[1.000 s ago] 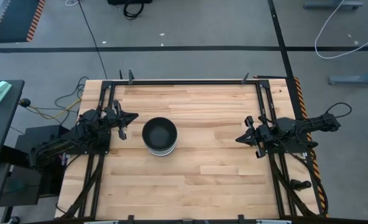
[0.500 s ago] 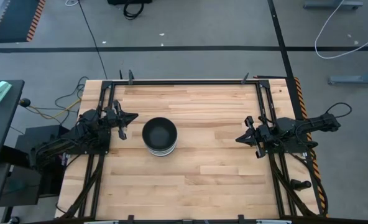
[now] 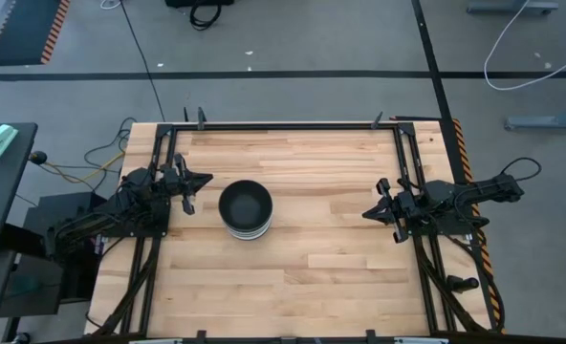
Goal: Nest bowls inside each other
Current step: Return to Home Position
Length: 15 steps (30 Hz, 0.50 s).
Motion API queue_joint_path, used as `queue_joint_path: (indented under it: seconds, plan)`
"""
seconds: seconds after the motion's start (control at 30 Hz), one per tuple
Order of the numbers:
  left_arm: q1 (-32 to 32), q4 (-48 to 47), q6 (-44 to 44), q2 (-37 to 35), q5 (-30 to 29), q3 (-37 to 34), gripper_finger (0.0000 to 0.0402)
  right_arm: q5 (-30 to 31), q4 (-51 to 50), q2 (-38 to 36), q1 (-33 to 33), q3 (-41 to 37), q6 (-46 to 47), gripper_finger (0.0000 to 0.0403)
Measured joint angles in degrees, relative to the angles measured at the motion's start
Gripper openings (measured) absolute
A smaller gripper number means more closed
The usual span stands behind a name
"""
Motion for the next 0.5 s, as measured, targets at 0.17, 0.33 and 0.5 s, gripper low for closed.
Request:
queue_joint_path:
  seconds: [0.17,0.33,0.5]
  plan:
    - [0.0,0.0,0.0,0.0,0.0,0.0,0.0027,0.0,0.0,0.0,0.0,0.0,0.0,0.0023]
    - [0.0,0.0,0.0,0.0,0.0,0.0,0.0024,0.0,0.0,0.0,0.0,0.0,0.0,0.0024]
    - [0.0,0.0,0.0,0.0,0.0,0.0,0.0033,0.0,0.0,0.0,0.0,0.0,0.0,0.0023]
